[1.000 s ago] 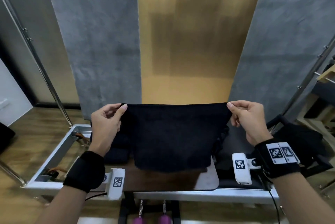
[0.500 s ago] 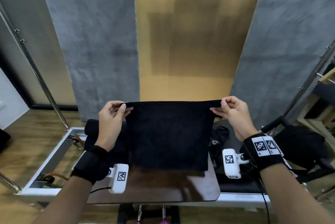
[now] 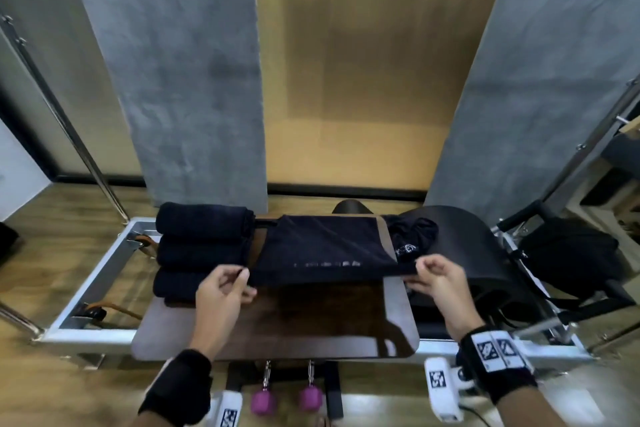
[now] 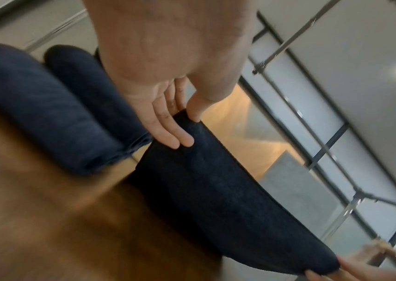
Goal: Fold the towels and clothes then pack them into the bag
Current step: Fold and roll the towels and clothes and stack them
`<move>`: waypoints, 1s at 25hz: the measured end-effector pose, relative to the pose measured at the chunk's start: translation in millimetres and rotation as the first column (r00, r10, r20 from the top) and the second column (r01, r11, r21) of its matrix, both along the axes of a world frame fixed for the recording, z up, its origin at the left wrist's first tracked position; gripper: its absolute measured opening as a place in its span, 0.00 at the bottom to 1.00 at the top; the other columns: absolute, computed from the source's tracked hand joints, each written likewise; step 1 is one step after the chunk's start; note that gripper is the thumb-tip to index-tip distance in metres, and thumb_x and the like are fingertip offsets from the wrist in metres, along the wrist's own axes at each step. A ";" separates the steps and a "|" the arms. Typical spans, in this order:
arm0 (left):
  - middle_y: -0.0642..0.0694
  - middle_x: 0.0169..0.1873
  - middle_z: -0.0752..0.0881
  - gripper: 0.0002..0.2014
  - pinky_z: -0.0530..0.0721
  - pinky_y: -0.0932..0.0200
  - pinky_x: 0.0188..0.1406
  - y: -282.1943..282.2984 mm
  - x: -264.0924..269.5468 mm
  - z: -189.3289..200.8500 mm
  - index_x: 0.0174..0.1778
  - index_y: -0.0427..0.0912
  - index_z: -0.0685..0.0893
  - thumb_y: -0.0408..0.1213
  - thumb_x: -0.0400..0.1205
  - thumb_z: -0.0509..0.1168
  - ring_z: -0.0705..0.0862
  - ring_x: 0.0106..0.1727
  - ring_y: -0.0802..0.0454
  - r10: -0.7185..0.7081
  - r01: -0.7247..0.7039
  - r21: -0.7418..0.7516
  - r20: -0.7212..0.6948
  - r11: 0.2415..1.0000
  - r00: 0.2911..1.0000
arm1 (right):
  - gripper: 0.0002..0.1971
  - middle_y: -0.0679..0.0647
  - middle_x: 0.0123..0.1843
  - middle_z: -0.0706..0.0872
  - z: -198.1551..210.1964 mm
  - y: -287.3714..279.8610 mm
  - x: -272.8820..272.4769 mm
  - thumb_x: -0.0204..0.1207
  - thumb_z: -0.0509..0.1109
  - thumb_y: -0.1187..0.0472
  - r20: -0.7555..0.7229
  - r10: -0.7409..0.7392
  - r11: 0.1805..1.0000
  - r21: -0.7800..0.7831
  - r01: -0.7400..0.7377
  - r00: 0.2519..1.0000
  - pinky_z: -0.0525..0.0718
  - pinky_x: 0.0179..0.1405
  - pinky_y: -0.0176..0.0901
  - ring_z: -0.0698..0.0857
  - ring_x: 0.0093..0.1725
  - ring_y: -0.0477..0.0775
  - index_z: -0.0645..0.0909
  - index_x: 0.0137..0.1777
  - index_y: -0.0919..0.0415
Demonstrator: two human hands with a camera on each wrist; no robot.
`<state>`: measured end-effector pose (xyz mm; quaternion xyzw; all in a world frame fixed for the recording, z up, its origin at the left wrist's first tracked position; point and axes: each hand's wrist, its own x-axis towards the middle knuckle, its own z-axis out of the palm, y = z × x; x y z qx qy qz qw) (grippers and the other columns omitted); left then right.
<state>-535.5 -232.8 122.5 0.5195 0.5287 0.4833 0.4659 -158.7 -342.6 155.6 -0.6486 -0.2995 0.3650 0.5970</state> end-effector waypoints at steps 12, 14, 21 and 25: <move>0.44 0.31 0.88 0.05 0.88 0.51 0.18 -12.0 15.8 -56.3 0.50 0.54 0.79 0.41 0.92 0.66 0.86 0.19 0.46 0.106 -0.121 -0.031 -0.313 0.992 0.944 | 0.08 0.57 0.22 0.81 -59.4 4.2 1.0 0.86 0.70 0.65 0.187 0.019 0.961 -0.274 0.034 0.982 0.72 0.18 0.41 0.77 0.19 0.58 0.87 0.45 0.62; 0.43 0.35 0.87 0.03 0.91 0.42 0.22 -2.3 26.3 -60.0 0.53 0.47 0.80 0.37 0.92 0.65 0.88 0.21 0.47 0.133 -0.152 -0.044 -0.298 0.987 0.945 | 0.07 0.58 0.25 0.85 -65.2 19.8 2.4 0.86 0.71 0.66 0.207 0.032 0.960 -0.278 0.027 0.978 0.75 0.20 0.44 0.80 0.20 0.60 0.87 0.46 0.63; 0.48 0.61 0.80 0.07 0.84 0.50 0.47 14.4 76.1 -65.3 0.61 0.42 0.84 0.33 0.88 0.67 0.84 0.43 0.49 0.168 -0.079 0.186 -0.531 0.979 0.831 | 0.08 0.55 0.50 0.90 -68.5 104.9 -4.1 0.81 0.74 0.70 0.346 0.200 0.945 -0.314 -0.088 0.917 0.87 0.26 0.44 0.89 0.28 0.55 0.89 0.54 0.58; 0.41 0.47 0.88 0.06 0.78 0.55 0.52 62.8 91.0 -59.3 0.50 0.36 0.88 0.32 0.89 0.66 0.88 0.52 0.37 0.211 -0.229 0.010 -0.432 0.973 0.877 | 0.06 0.65 0.41 0.92 -70.2 166.6 -45.4 0.82 0.73 0.73 0.282 0.454 0.870 -0.344 -0.353 0.845 0.82 0.20 0.41 0.84 0.23 0.52 0.89 0.52 0.63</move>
